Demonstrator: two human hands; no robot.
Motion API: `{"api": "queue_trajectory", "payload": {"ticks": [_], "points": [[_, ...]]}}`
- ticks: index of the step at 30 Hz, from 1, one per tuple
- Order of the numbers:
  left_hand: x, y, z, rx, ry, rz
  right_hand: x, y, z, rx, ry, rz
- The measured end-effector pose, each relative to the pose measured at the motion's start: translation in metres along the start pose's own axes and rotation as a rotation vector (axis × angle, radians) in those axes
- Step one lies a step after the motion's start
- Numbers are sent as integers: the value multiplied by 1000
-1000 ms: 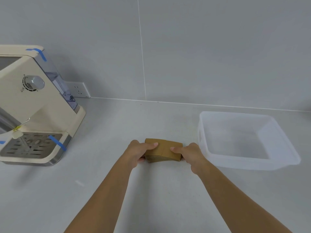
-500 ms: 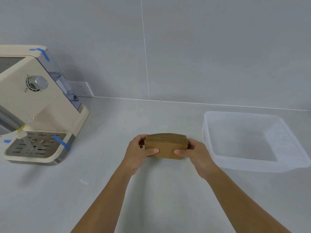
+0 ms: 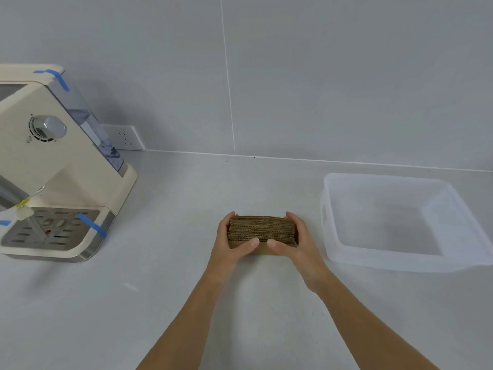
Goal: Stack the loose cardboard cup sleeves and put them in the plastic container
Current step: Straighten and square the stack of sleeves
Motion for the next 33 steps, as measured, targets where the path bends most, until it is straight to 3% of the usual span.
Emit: {"api": "queue_trajectory", "payload": {"ticks": [5,15,23,28,33], "points": [[-2,6,1,-36,-103,-53,-7,5,-5,65,82,-130],[-16,13,-1,-14,-36,-365,-24,21,-9,142,81,-493],[-20,8,-19,-185,-107,-450,-23,19,11,277,74,-506],[-21,3,-1,-125,-105,-427,-22,14,-5,236,-2,-449],[-21,5,-2,-90,-79,-407,-21,18,-8,179,73,-478]]}}
Point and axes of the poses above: each hand's wrist, its own y-axis towards the middle knuckle, its own x-axis out of the back of the hand, z = x × y, the point moved 3 cm from there along y, towards the middle knuckle, and after that the axes turned 1 degree about x, right-handed, at the moved point
